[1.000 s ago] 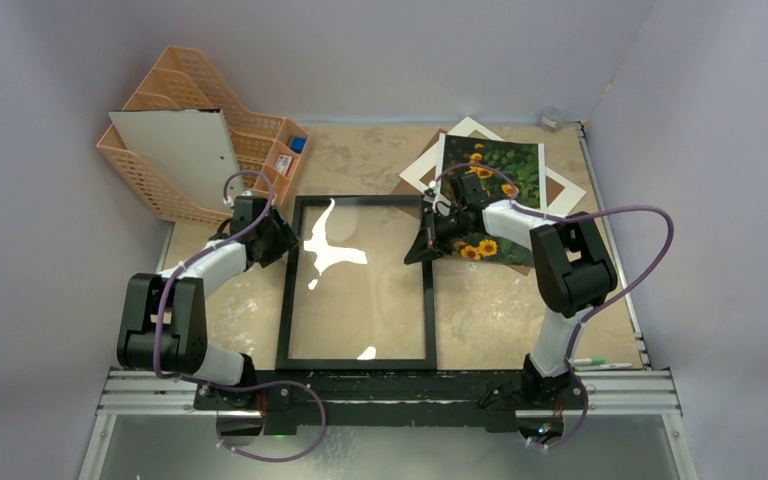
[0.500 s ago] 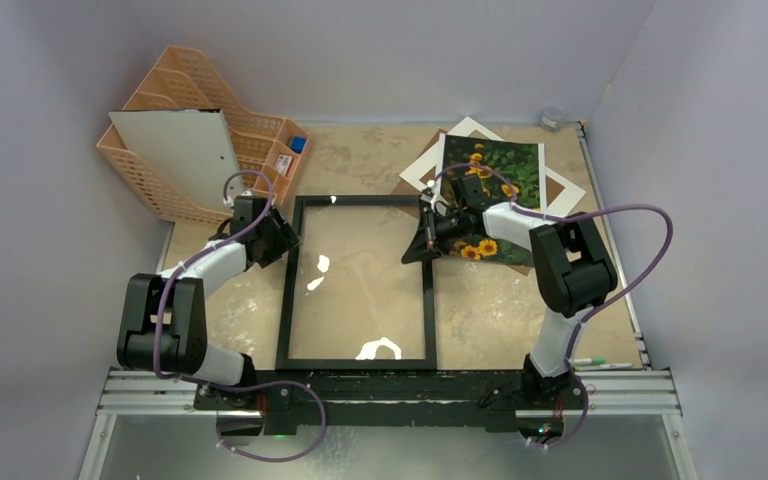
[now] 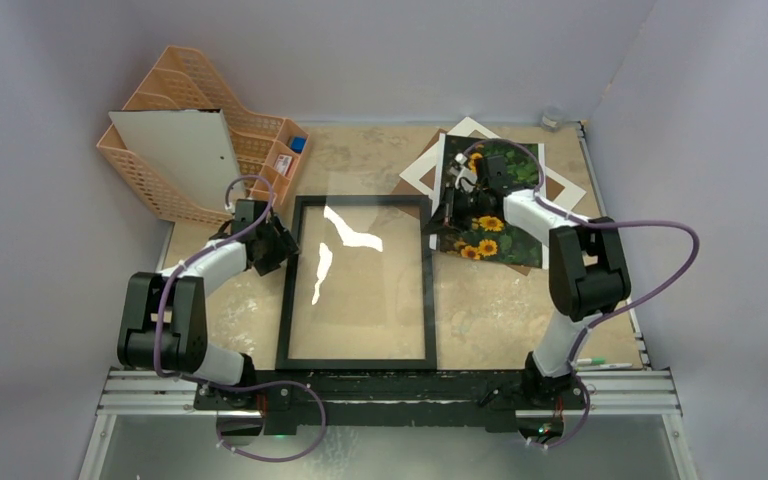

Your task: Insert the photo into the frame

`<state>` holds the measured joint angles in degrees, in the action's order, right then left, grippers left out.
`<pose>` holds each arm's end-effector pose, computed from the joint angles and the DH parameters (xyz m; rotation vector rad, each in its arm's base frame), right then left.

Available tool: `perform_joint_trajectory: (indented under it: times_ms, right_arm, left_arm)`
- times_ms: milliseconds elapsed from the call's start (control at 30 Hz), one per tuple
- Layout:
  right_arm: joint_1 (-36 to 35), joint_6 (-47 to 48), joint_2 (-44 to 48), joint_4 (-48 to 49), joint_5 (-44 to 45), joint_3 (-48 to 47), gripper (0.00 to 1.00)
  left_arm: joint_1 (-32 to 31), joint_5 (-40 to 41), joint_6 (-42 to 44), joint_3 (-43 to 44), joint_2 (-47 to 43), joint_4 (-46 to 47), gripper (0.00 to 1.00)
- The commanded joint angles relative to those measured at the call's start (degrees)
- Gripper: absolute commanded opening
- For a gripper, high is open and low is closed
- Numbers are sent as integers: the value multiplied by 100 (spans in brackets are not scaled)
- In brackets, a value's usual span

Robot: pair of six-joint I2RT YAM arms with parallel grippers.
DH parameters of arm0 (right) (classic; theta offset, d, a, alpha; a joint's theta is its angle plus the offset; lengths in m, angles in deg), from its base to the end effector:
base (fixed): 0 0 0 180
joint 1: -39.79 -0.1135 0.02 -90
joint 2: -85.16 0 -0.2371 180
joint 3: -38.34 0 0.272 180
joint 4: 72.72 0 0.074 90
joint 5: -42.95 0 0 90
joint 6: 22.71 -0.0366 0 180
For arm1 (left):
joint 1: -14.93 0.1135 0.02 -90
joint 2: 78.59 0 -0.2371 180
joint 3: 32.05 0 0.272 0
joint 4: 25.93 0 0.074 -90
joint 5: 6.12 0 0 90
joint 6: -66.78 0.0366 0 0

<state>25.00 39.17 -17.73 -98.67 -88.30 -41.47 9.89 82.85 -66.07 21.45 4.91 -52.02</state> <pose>0.3706 0.1228 0.1613 -0.0583 2.4955 1.2036 0.2892 -0.0262 0.1213 -0.8314 2.4496 -0.3413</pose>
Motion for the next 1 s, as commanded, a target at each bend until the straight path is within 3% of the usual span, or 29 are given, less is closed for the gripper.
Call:
perform_joint_trajectory:
  times_ms: [0,367,967]
  right_arm:
    - [15,121,-270,274,358,-350,0]
    - [408,139,-1065,147,811,-264,0]
    - [907,179,-746,102,1370,776,0]
  left_arm:
    - [-26,15,131,325,132,-48,63]
    - [-24,-50,145,444,365,-5,62]
    - [-30,30,251,696,756,-75,62]
